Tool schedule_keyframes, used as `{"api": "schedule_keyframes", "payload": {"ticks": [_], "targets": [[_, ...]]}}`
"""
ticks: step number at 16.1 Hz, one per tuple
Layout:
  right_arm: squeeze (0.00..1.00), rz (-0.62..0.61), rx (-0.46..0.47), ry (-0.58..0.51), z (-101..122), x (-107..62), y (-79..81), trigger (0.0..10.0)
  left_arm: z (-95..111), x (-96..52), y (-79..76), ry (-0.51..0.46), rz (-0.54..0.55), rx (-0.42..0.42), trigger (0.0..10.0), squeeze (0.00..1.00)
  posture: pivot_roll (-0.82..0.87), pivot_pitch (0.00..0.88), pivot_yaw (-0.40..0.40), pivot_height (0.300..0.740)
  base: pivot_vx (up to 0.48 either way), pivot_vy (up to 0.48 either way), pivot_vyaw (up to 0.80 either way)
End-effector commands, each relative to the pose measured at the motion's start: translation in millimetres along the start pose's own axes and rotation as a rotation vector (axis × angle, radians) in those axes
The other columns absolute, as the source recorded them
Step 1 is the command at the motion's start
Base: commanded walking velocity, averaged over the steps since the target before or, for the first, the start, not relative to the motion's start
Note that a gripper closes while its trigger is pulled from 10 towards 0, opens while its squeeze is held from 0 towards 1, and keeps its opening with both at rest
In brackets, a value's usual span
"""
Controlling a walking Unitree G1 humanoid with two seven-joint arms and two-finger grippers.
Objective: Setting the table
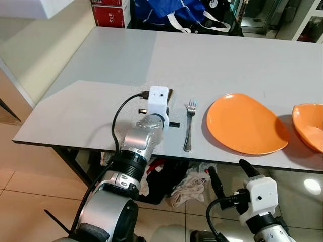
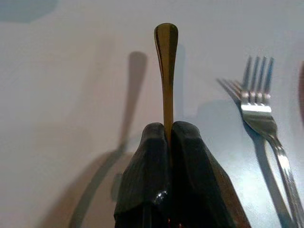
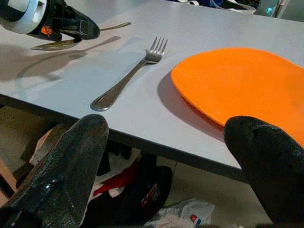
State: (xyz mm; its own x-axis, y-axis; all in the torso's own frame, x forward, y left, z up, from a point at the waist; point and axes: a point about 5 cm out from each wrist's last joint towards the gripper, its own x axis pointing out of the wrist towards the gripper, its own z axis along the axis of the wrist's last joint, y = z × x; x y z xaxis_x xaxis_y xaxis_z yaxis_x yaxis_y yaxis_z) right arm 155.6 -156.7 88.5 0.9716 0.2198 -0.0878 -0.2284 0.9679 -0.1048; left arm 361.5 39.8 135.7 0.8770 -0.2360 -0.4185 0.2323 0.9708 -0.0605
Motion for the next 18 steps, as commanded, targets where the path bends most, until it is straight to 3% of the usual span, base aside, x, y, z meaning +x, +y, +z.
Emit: {"api": "schedule_keyframes", "payload": {"ticks": [1,4,11,18], "targets": [[0.0,-0.011,-0.004,-0.001,-1,-1.0,-0.9,10.0,-2,-2.9,-25.4,0.004,-0.074,-0.018,0.0,0.0,-0.27,0.069,0.04,0.736,0.0,0.0,0.0],[0.0,-0.016,-0.004,-0.003,0,-2.1,-0.8,10.0,-4,-4.4,-28.6,0.02,-0.083,-0.032,0.0,0.0,-0.27,0.069,0.04,0.736,0.0,0.0,0.0],[0.0,-0.005,-0.015,0.003,3,-4.4,-1.5,10.0,-10,-1.0,-46.7,0.068,-0.105,-0.162,0.0,0.0,-0.3,0.08,0.024,0.736,0.0,0.0,0.0],[0.0,0.002,-0.019,0.005,5,-3.2,0.2,10.0,-9,1.7,-55.6,0.047,-0.13,-0.115,0.0,0.0,-0.3,0.079,0.021,0.736,0.0,0.0,0.0]]}}
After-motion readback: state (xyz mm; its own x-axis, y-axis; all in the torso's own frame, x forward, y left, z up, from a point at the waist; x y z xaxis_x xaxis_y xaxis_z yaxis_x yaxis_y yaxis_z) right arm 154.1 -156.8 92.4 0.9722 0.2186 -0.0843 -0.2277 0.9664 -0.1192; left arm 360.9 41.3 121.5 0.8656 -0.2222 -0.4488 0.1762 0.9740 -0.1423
